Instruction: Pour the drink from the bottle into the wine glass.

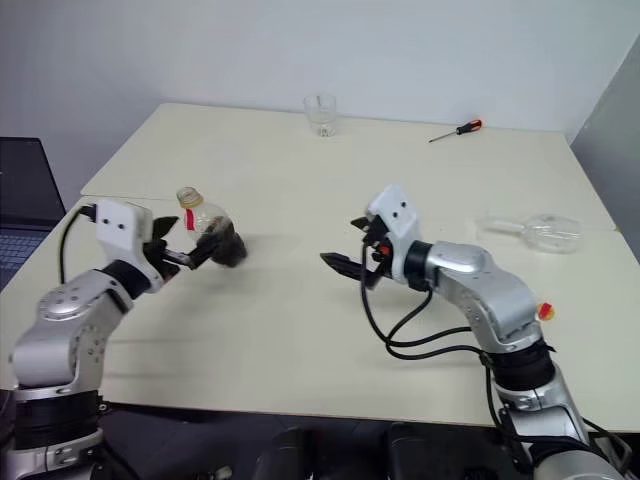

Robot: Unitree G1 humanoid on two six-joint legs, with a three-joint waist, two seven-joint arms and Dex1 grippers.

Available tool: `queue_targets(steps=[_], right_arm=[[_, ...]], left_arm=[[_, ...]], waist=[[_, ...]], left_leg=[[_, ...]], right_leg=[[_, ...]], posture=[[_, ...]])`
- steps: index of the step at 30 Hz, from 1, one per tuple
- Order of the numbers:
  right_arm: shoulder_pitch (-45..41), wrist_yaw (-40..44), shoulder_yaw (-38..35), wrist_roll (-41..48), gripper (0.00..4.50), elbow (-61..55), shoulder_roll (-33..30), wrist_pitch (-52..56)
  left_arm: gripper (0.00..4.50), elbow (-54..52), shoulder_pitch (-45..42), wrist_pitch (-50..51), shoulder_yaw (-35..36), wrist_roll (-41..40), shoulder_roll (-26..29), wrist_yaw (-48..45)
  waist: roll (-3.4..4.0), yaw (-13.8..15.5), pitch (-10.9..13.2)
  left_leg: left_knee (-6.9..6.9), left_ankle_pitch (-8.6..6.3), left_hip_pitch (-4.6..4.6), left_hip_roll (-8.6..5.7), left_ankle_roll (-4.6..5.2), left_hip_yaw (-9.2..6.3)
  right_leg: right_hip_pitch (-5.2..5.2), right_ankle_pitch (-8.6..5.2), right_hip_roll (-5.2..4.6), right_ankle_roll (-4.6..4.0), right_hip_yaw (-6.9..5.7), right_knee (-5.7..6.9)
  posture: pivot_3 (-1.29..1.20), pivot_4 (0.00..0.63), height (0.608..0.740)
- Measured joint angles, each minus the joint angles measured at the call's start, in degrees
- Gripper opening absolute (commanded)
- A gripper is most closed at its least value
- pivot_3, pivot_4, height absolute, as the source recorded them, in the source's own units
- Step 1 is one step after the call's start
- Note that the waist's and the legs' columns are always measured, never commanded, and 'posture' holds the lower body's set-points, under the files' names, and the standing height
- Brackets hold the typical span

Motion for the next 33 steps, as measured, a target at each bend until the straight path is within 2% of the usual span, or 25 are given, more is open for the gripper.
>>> queue_targets(steps=[4, 8, 11, 17, 21, 26, 33], right_arm=[[2.3, 0.7, -10.5, 6.2, 4.50, 0.0, -2.0, 2.1], [2.4, -9.3, -24.3, 6.9, 4.50, 6.1, 0.0, 1.3], [2.5, -17.2, -33.2, 7.4, 4.50, 11.9, 3.0, 1.0], [1.7, -30.3, -41.3, 8.8, 4.50, 19.4, 9.5, -0.9], [-0.9, -36.0, -46.5, 10.3, 4.50, 27.5, 12.0, -3.8], [-6.1, -38.0, -49.9, 11.4, 4.50, 40.5, 12.0, -8.9], [-13.3, -36.7, -52.7, 13.5, 4.50, 56.6, 10.0, -16.7]], left_arm=[[4.48, -0.4, -2.7, 2.0, 3.1, -5.4, 1.9, -2.6], [4.48, -5.2, -6.9, 5.8, 2.1, -11.7, 2.0, -5.0], [4.48, -7.5, -11.4, 6.6, -3.2, -13.1, 2.1, -7.4], [4.48, -5.5, -16.2, 3.7, -17.8, -8.8, -0.5, -12.5], [4.48, 0.6, -16.8, -0.4, -26.4, -4.4, -2.6, -17.8], [4.48, 6.5, -19.7, -4.7, -30.4, -1.3, -6.2, -21.5], [4.48, 7.2, -20.2, -5.8, -32.2, 0.0, -9.8, -23.4]], waist=[[-0.12, 0.0, 0.1], [-0.22, 0.2, 0.0], [-0.20, 0.2, 0.0], [-0.07, -0.4, 0.1], [0.06, -0.4, 0.1], [0.09, -0.3, 0.1], [0.13, -0.4, 0.1]], left_leg=[[0.01, 0.00, 0.00, 0.00, 0.00, -0.01], [0.03, 0.00, -0.02, -0.05, 0.00, 0.03], [0.01, 0.00, 0.01, -0.09, 0.00, 0.06], [-0.06, 0.00, 0.06, -0.07, 0.00, 0.04], [-0.07, 0.00, 0.07, -0.08, 0.01, 0.11], [-0.06, 0.00, 0.05, -0.10, 0.02, 0.12], [-0.10, 0.00, 0.05, -0.09, 0.02, 0.12]], right_leg=[[0.01, -0.03, 0.00, 0.04, 0.01, -0.02], [0.07, -0.04, -0.01, 0.07, -0.03, -0.08], [0.07, 0.00, -0.01, 0.01, 0.07, -0.08], [-0.01, 0.00, 0.12, 0.00, 0.20, 0.01], [-0.01, 0.00, 0.13, 0.00, 0.22, 0.01], [-0.01, 0.00, 0.12, 0.01, 0.23, -0.02], [-0.01, 0.00, 0.13, 0.00, 0.28, -0.06]], posture=[[0.00, 0.150, 0.740], [0.00, 0.150, 0.740], [0.00, 0.150, 0.740], [0.00, 0.150, 0.740], [0.00, 0.150, 0.740], [0.00, 0.150, 0.740], [0.00, 0.150, 0.740]])
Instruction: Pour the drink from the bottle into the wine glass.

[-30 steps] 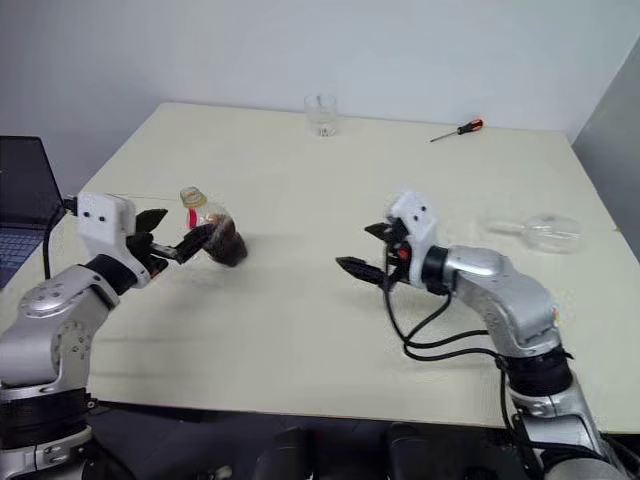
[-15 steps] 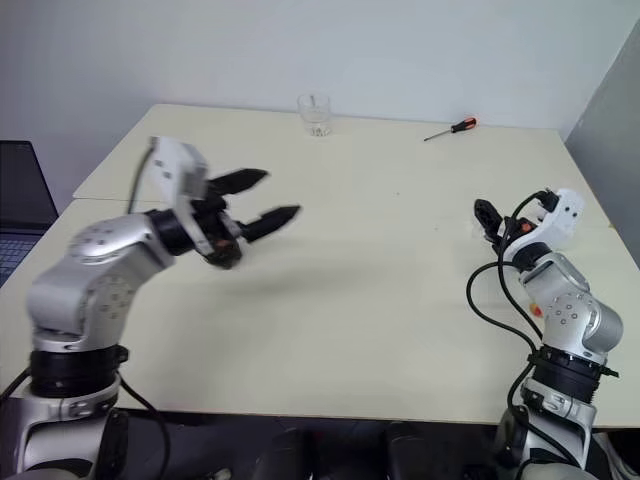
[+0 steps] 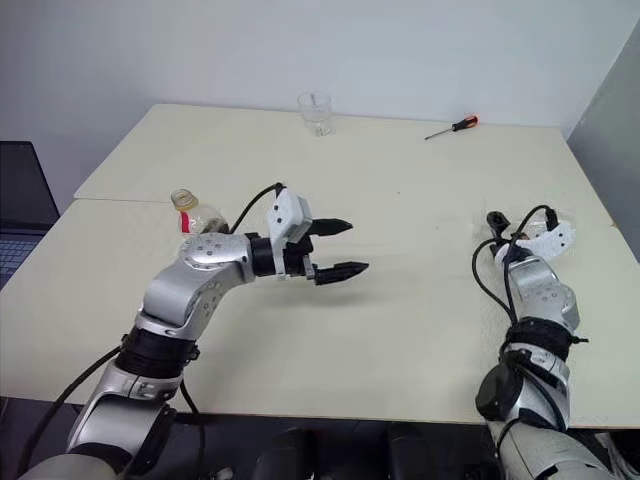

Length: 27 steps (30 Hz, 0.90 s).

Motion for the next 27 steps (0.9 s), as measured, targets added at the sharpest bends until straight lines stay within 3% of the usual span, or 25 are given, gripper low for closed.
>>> queue_targets(steps=[15, 18, 27], right_arm=[[-12.3, 2.6, -6.2, 3.4, 4.50, 28.9, -5.2, -19.6], [-13.3, 2.6, -6.7, 3.9, 3.95, 31.5, -5.3, -22.4], [-14.4, 1.1, -6.7, 3.9, 0.69, 34.0, -5.0, -25.7]], left_arm=[[4.48, -0.8, 0.2, 0.5, 0.3, 2.1, 0.0, 1.1], [4.50, -1.2, 0.2, 1.4, 0.3, 2.1, 0.1, 1.2], [4.50, -3.3, 0.6, 2.9, 1.3, 2.0, 0.8, 2.2]], waist=[[-0.02, -0.3, 0.0], [-0.01, -0.5, 0.0], [-0.01, -0.9, 0.0]], left_leg=[[0.08, 0.00, 0.06, 0.01, 0.00, -0.05], [0.06, 0.00, 0.07, 0.02, 0.00, -0.07], [0.00, 0.00, 0.07, 0.02, 0.00, -0.10]], right_leg=[[0.22, 0.00, 0.00, 0.05, -0.08, -0.13], [0.26, 0.00, 0.00, 0.05, -0.10, -0.21], [0.35, 0.02, -0.03, 0.03, -0.10, -0.34]], posture=[[0.00, 0.150, 0.740], [0.00, 0.150, 0.740], [0.00, 0.150, 0.740]])
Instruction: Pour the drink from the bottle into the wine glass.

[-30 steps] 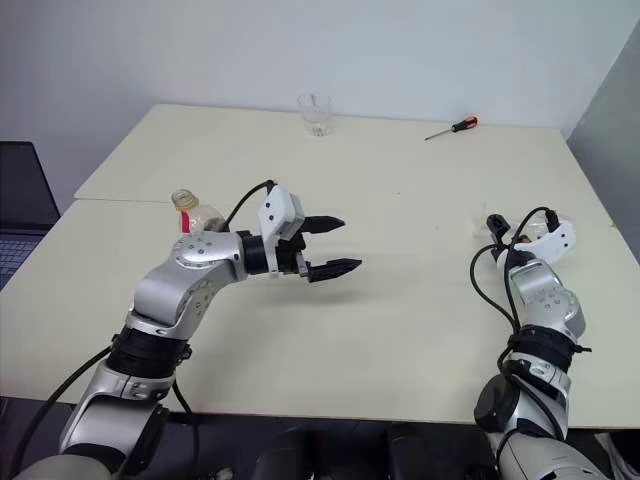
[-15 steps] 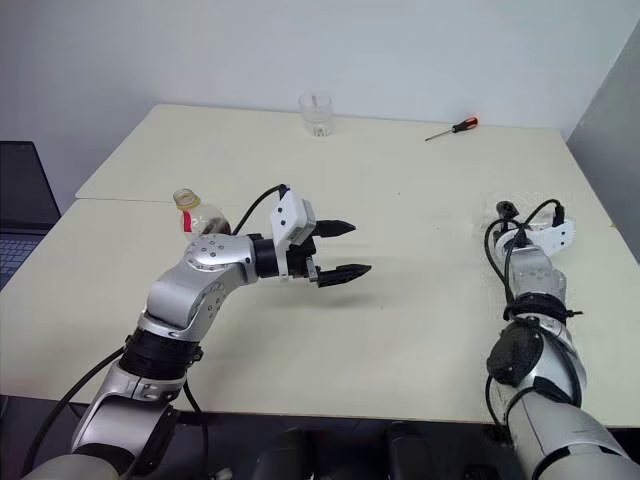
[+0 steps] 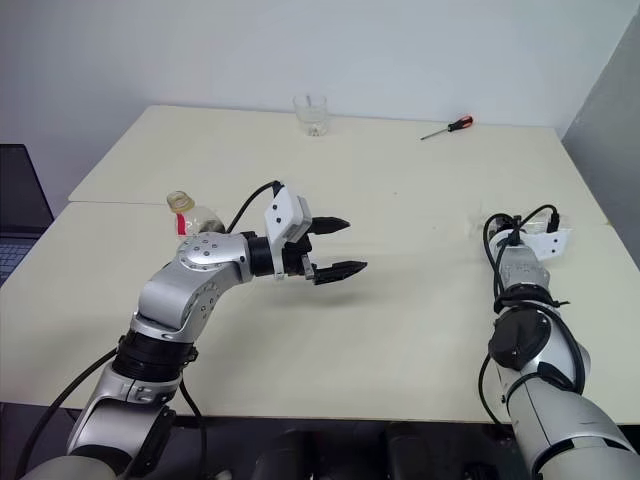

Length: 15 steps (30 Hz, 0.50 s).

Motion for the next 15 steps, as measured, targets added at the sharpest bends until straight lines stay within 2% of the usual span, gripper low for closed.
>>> queue_targets(steps=[1, 2, 7, 10, 12, 14, 15], right_arm=[[-0.4, -0.4, -0.2, 0.4, 0.35, 0.0, 0.1, -0.3], [-1.0, -0.4, -0.2, 0.4, 0.20, -0.1, 0.2, -0.2], [-1.2, -0.7, 2.1, -0.8, 0.16, -0.8, 0.2, 1.0], [0.8, 0.7, 8.2, -4.4, 0.16, -7.0, 1.8, 4.2], [5.0, 2.5, 13.2, -6.2, 0.16, -16.4, 4.5, 7.2], [12.5, 7.4, 22.2, -9.2, 0.16, -30.4, 8.3, 8.8], [17.9, 11.0, 29.6, -12.7, 0.16, -39.6, 9.8, 8.4]], left_arm=[[4.50, 0.0, 0.0, 0.0, 0.0, 0.0, 0.1, 0.0], [4.50, 0.0, 0.1, 0.1, 0.0, 0.0, 0.2, 0.1], [4.50, 0.0, 0.2, 0.1, 0.0, 0.2, -0.2, 1.1], [4.50, -1.1, 2.4, 0.2, 0.1, 0.2, -0.4, 2.6], [4.50, -1.8, 4.1, 0.7, 0.2, 0.3, 0.1, 3.4], [4.50, -2.7, 6.5, 1.0, 1.6, 0.3, 1.4, 4.0], [4.50, -3.5, 8.3, 1.1, 2.7, 0.2, 2.7, 4.0]], waist=[[0.00, 0.0, 0.0], [0.00, 0.0, 0.0], [0.02, 0.0, 0.0], [0.04, -0.3, 0.0], [0.05, -0.3, 0.0], [0.10, -0.4, 0.0], [0.16, -0.4, 0.0]], left_leg=[[0.00, 0.00, 0.00, 0.00, 0.00, 0.00], [0.00, 0.00, 0.02, -0.01, 0.00, 0.01], [0.00, 0.00, 0.03, 0.00, 0.00, 0.00], [-0.07, 0.00, 0.04, 0.02, 0.00, -0.02], [-0.18, 0.01, 0.01, 0.07, -0.01, -0.04], [-0.45, 0.02, -0.02, 0.09, -0.03, -0.03], [-0.62, 0.03, -0.03, 0.10, -0.04, -0.04]], right_leg=[[0.01, 0.00, 0.00, 0.00, 0.00, 0.00], [0.01, 0.00, 0.00, 0.00, 0.00, 0.02], [0.06, 0.00, -0.02, 0.00, 0.00, -0.04], [-0.05, 0.00, -0.02, -0.01, 0.08, -0.01], [-0.14, 0.00, 0.00, -0.01, 0.08, 0.01], [-0.40, 0.00, 0.03, -0.02, 0.12, 0.08], [-0.50, -0.02, 0.05, -0.05, 0.14, 0.08]], posture=[[0.00, 0.150, 0.740], [0.00, 0.150, 0.740], [0.00, 0.150, 0.740], [0.00, 0.150, 0.740], [0.00, 0.150, 0.740], [0.00, 0.150, 0.740], [0.00, 0.150, 0.740]])
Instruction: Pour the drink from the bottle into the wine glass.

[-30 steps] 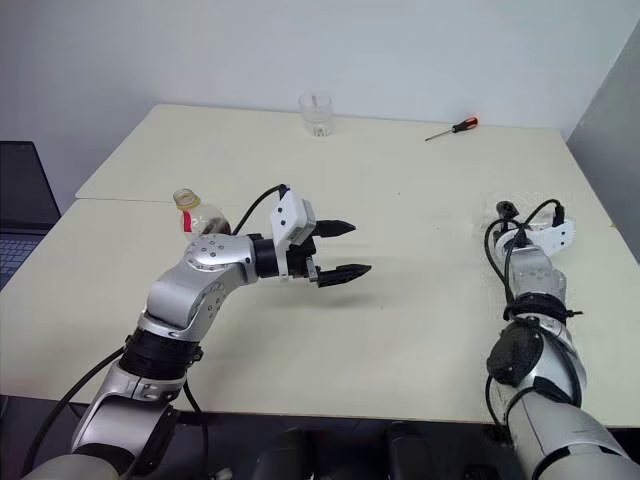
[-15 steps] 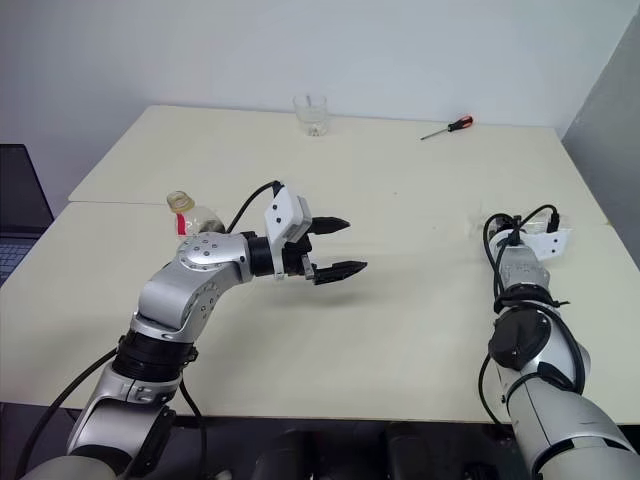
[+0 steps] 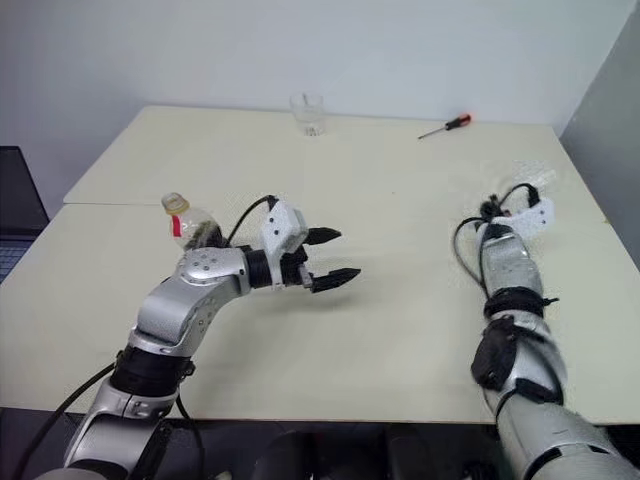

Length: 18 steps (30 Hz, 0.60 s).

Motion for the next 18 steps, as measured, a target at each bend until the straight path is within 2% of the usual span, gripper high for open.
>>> queue_targets(steps=[4, 6, 10, 18], right_arm=[[8.5, 8.2, 20.2, -12.0, 0.16, -14.8, 3.0, -3.6], [8.5, 10.1, 26.1, -16.0, 0.16, -16.2, 4.2, -4.6], [7.8, 11.8, 30.8, -20.6, 0.16, -12.4, 7.6, -9.5], [3.6, 7.3, 30.6, -28.0, 0.16, 4.0, 10.3, -22.1]], left_arm=[[4.50, -0.9, 3.6, 2.0, 3.1, -1.7, 2.4, -0.5], [4.50, -1.5, 4.1, 3.5, 4.4, -3.5, 2.6, -0.6], [4.50, -1.6, 5.5, 4.0, 8.5, -5.0, 4.2, -0.2], [4.50, -3.4, 9.7, 5.1, 9.0, -5.5, 4.0, 1.5]], waist=[[0.10, 0.0, 0.0], [0.09, 0.2, 0.0], [0.06, 1.0, 0.0], [-0.03, 1.5, 0.0]], left_leg=[[-0.05, 0.01, -0.01, 0.05, -0.02, -0.01], [0.01, 0.03, 0.00, 0.00, -0.05, 0.00], [0.25, 0.03, 0.01, -0.06, -0.05, 0.01], [0.54, 0.02, -0.01, -0.04, -0.05, 0.02]], right_leg=[[-0.10, -0.08, 0.05, -0.14, -0.07, 0.07], [-0.04, -0.09, -0.02, -0.14, -0.14, 0.11], [0.12, -0.08, -0.09, -0.12, -0.21, 0.07], [0.16, -0.07, -0.12, -0.12, -0.16, 0.20]], posture=[[0.00, 0.150, 0.740], [0.00, 0.150, 0.740], [0.00, 0.150, 0.740], [0.00, 0.150, 0.740]])
